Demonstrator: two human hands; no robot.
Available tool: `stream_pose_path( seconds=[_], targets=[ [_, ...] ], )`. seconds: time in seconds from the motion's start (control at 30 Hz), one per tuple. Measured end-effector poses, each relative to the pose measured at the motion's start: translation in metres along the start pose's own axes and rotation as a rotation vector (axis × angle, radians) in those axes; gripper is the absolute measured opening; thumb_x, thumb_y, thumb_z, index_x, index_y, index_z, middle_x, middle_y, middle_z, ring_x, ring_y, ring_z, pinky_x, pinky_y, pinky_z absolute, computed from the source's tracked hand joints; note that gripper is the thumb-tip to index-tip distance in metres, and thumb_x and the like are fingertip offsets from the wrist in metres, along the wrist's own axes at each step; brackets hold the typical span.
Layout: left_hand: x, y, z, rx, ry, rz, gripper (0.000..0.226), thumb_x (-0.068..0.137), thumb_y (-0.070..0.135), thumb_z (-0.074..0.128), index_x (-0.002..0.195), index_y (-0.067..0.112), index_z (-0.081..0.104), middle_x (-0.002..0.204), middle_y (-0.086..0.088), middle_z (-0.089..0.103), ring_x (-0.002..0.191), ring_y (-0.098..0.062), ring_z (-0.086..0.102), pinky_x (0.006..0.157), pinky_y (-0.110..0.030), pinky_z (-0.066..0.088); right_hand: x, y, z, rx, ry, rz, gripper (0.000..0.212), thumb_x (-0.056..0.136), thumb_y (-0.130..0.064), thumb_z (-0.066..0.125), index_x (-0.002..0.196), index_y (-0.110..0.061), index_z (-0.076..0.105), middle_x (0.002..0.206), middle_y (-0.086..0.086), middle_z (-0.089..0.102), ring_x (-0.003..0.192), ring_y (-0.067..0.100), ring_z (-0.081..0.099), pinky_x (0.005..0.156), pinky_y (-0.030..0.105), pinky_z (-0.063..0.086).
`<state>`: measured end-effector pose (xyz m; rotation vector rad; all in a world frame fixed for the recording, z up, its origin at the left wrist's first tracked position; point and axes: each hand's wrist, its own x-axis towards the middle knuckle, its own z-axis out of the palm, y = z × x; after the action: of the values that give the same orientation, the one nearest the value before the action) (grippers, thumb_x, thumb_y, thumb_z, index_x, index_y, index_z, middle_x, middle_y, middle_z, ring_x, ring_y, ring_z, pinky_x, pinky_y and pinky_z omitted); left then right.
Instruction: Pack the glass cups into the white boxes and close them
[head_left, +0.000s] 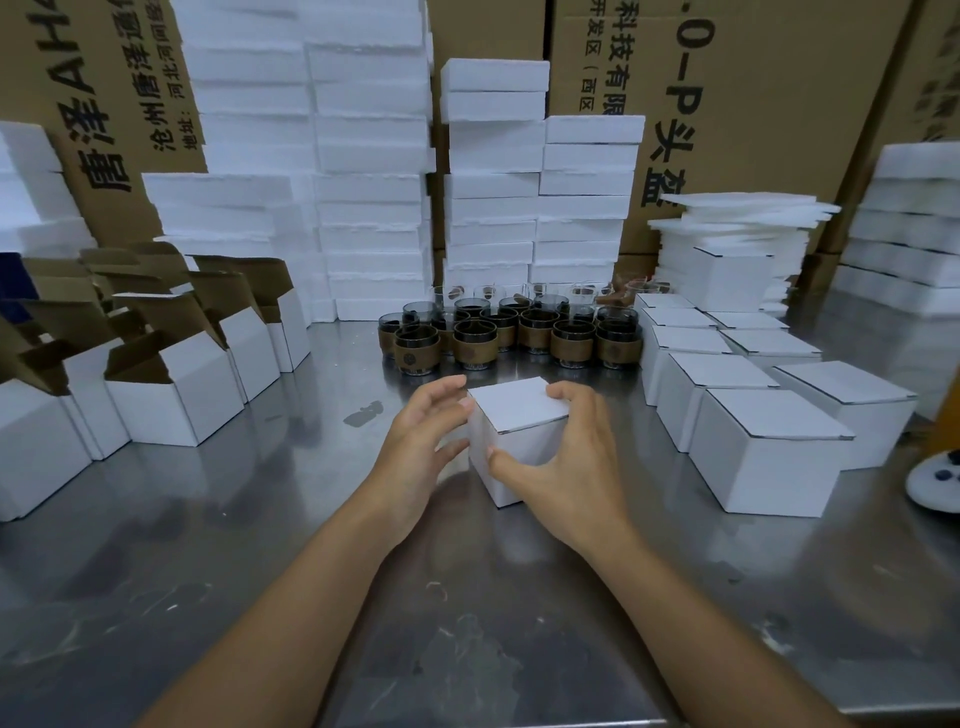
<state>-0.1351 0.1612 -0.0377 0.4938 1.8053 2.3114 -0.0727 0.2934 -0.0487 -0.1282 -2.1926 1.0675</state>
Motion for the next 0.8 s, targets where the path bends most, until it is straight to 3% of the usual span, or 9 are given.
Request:
stream_pose_path(
  seconds=[0.13,0.33,0.53,0.67,0.73,0.8],
  targets=[
    [-0.001,0.002,0.001,-0.063,0.008,-0.018,0.022,0.089,0.017,0.056,0.110,0.021,0.060,0.113,-0.003,0.066,0.111,-0.018,0.061,0.092,-0.033,0.047,0.005,-0.002,-0.005,0.031,0.007,0.039,0.075,0.062,-0.031,0.075,0.127,-0.023,0.039,0.115,-0.013,0.035,0.096,-0.006,0.030,0.083,0.016,0.029],
    [0.001,0.003,0.000,-0.112,0.062,-0.042,0.021,0.090,0.018,0.054,0.110,0.017,0.060,0.107,-0.006,0.068,0.106,-0.021,0.063,0.093,-0.037,0.047,0.032,-0.018,-0.020,0.082,0.074,0.076,0.075,0.063,-0.029,0.075,0.128,-0.028,0.036,0.112,-0.015,0.030,0.089,-0.009,0.029,0.077,0.016,0.032],
    [0.003,0.003,0.001,-0.130,0.087,-0.071,0.022,0.086,0.014,0.055,0.107,0.013,0.061,0.096,-0.008,0.067,0.105,-0.026,0.063,0.096,-0.043,0.043,0.088,-0.042,-0.052,0.135,0.088,0.108,0.073,0.063,-0.028,0.073,0.122,-0.034,0.031,0.117,-0.007,0.027,0.103,0.012,0.042,0.073,0.019,0.042],
    [0.006,0.002,0.001,-0.138,0.072,-0.073,0.039,0.070,0.025,0.060,0.106,0.011,0.061,0.092,-0.008,0.069,0.100,-0.025,0.065,0.091,-0.041,0.046,0.137,-0.041,-0.081,0.089,0.130,0.100,0.064,0.067,-0.029,0.072,0.115,-0.034,0.030,0.117,-0.003,0.026,0.092,0.004,0.043,0.061,0.015,0.039],
    [0.010,0.000,0.001,-0.135,0.067,-0.077,0.035,0.073,0.021,0.059,0.106,0.010,0.062,0.092,-0.009,0.069,0.098,-0.026,0.065,0.085,-0.038,0.048,0.161,-0.033,-0.094,0.039,0.139,0.101,0.063,0.068,-0.029,0.073,0.118,-0.030,0.033,0.117,-0.002,0.025,0.090,0.006,0.044,0.060,0.015,0.043],
    [0.015,-0.002,0.003,-0.126,0.068,-0.086,0.025,0.080,0.013,0.057,0.104,0.009,0.062,0.089,-0.009,0.069,0.095,-0.026,0.065,0.080,-0.036,0.049,0.182,-0.020,-0.105,-0.008,0.141,0.094,0.062,0.070,-0.028,0.073,0.118,-0.026,0.035,0.116,-0.001,0.024,0.084,0.004,0.044,0.049,0.011,0.042]
  ],
)
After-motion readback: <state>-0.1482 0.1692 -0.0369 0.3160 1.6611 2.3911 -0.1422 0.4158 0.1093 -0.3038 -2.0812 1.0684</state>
